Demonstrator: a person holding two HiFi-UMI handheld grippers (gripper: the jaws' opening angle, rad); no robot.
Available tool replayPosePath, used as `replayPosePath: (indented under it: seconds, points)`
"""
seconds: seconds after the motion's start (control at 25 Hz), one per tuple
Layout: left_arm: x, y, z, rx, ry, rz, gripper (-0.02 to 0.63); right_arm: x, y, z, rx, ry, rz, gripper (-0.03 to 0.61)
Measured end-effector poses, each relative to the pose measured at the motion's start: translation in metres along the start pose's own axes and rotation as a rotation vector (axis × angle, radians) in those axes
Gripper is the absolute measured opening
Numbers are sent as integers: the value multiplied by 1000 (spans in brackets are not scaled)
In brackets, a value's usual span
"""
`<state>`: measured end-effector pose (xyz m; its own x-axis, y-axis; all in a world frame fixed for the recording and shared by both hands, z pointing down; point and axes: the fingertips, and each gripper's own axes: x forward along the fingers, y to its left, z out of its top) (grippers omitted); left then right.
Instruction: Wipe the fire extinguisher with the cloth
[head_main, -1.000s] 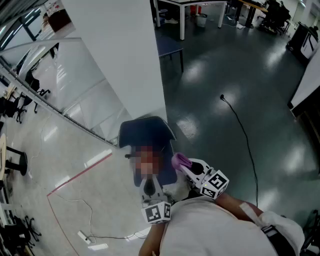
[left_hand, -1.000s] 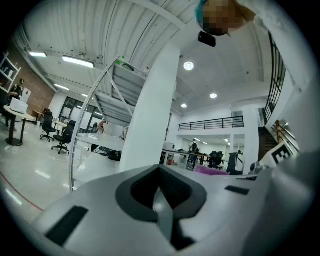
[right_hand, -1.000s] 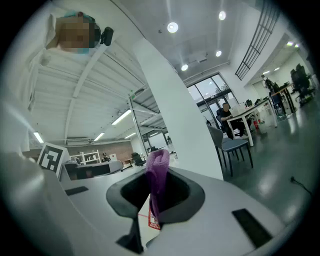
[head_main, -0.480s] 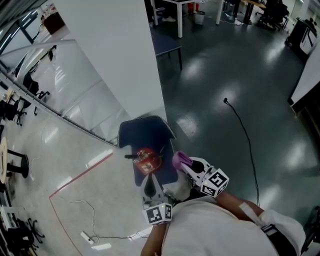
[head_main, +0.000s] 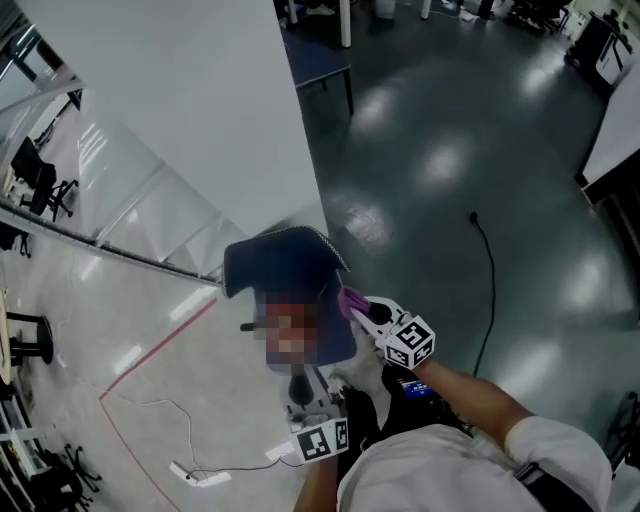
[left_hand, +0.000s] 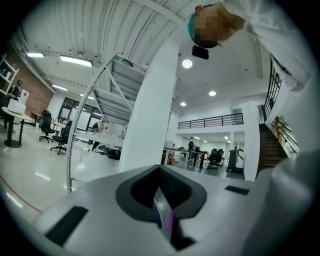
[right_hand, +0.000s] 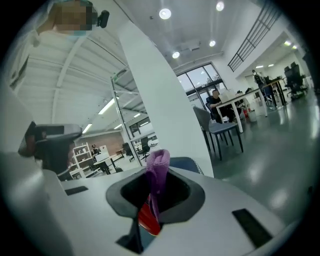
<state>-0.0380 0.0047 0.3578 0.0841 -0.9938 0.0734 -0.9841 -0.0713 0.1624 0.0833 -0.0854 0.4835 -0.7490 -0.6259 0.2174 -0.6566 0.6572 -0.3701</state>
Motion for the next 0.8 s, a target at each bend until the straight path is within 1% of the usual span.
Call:
replayPosePath:
  seconds: [0.12, 0.24, 0.36, 0.44, 0.56, 0.68, 0.8]
  points:
    - [14, 9, -15, -7, -22, -10, 6, 42, -32, -55, 39, 62, -20, 55]
    - [21, 19, -34, -12, -23, -19, 6, 80, -61, -118, 60, 138, -41, 57]
    - [29, 28, -54, -9, -36, -33, 6, 116, -90, -176, 76, 177, -50, 55]
    - [31, 31, -66, -3, -42, -45, 6, 133, -106, -214, 82, 202, -58, 55]
    - [27, 35, -89, -26, -23, -45, 6, 145, -126, -271, 112, 254, -80, 56]
    - [26, 41, -113, -44, -13, -38, 6, 164, -137, -311, 137, 278, -83, 56]
    - [21, 46, -128, -59, 1, -33, 6, 181, -132, -335, 159, 296, -47, 56]
